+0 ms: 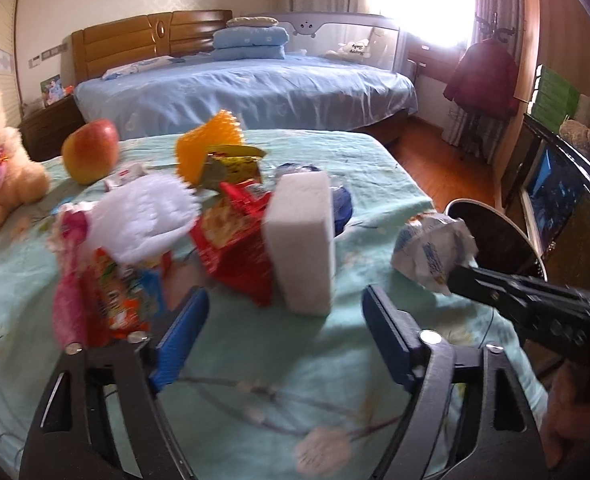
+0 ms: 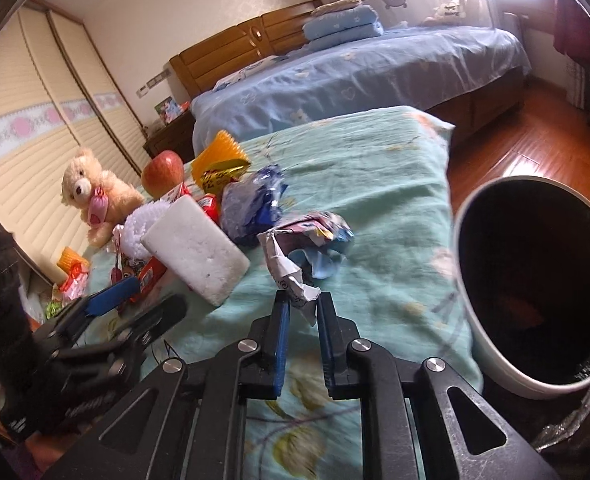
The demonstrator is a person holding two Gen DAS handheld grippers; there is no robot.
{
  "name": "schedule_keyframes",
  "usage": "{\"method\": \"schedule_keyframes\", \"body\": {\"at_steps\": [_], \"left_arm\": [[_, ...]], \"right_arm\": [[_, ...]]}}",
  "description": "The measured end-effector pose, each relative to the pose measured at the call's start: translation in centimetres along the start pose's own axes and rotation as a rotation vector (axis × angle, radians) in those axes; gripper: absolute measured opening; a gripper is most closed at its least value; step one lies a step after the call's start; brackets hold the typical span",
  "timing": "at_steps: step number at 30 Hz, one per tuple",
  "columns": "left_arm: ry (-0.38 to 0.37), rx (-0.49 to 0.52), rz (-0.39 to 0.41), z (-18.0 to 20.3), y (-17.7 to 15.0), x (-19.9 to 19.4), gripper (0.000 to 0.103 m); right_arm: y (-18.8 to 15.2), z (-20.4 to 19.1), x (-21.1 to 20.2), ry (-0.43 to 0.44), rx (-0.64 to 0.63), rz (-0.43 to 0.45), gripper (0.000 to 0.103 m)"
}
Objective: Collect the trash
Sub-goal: 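Carry both items to the black bin and open both tools to drop them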
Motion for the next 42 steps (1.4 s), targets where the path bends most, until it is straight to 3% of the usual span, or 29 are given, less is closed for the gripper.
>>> {"method": "schedule_keyframes", "body": {"at_steps": [3,5,6,12,20,42], "left_arm": [[-0.001,0.0,-0.026,0.5,0.6,1.1,0.061],[-0.017,-0.002,-0.041,0.5,0.7,1.5,0.031],[-0.029,-0.002,-0.049,0.6,0.7,1.6,0.025],[-0.081,0.017,-0.031,1.6,0.2,0.3,0.023],[-0.154,0.127,-0.028,7.2,-0.5,-1.0,0.023],[-0.25,0.26,-0.093,17.0,2.2,1.5,0.023]], "right_arm": [[-0.3,0.7,-0.6,0.001,0.016,0.01,0.013],[-0.5,1.0,-0.9,0.0,0.025,0.015,0.013],[-0.6,1.1,-1.0,-0.001,0.029,0.017,0.013],[-1.2,1.8,-1.9,-0.003,0.046,0.033,0.012],[-1.7,3.1,-4.1,-0.032,0.059,0.073,0.012],[-1.9,12.5,-7.4,-0.174,0.194,0.112,0.012]]}}
Point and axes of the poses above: each gripper's, at about its wrist camera, not at the fingertips, and x roughly the way its jaws point, z to its right, y to its top, the point moved 3 cm from there along x, roughly the way its jaws point, and after that the axes turned 14 degrees about -z, right-handed, at the moved point
